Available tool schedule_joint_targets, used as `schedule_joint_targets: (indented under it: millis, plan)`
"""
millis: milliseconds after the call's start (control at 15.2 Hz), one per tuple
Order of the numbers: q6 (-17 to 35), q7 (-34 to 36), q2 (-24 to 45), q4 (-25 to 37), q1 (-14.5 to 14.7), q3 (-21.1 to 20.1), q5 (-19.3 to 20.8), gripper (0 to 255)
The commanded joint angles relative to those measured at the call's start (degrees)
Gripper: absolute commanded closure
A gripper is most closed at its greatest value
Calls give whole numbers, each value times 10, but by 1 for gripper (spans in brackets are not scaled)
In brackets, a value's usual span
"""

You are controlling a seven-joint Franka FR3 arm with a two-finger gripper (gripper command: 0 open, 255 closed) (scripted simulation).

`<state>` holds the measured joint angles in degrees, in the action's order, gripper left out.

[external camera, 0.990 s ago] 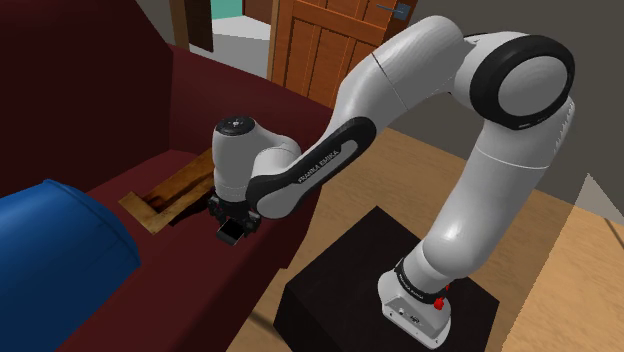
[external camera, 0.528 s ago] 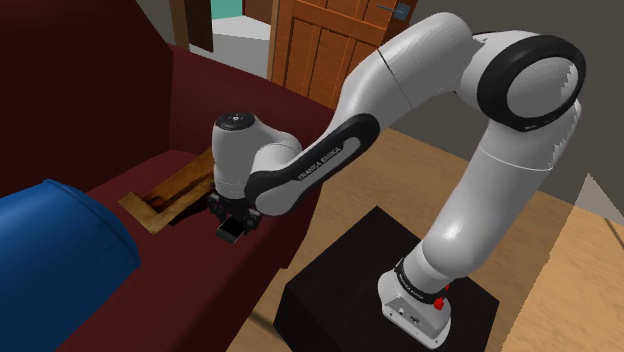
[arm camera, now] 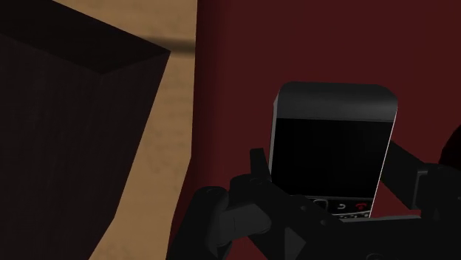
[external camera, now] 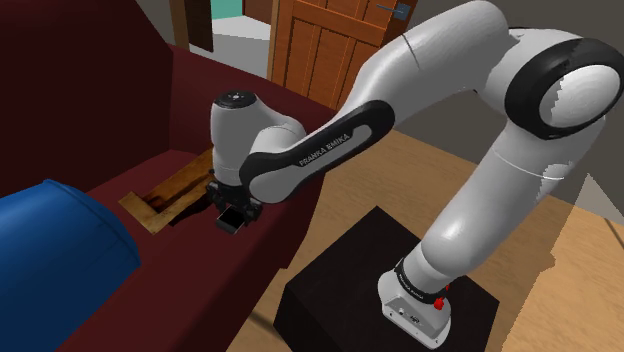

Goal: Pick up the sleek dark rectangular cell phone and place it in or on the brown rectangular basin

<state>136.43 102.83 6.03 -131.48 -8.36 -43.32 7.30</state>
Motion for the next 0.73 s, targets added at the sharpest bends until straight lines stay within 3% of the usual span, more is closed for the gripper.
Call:
schedule_joint_targets:
  millis: [0,660]
  plan:
    - [-15,-12,-15,4,-3,-3,-16,255]
    - [-89,-56,-78,35,-8,-6,-77,255]
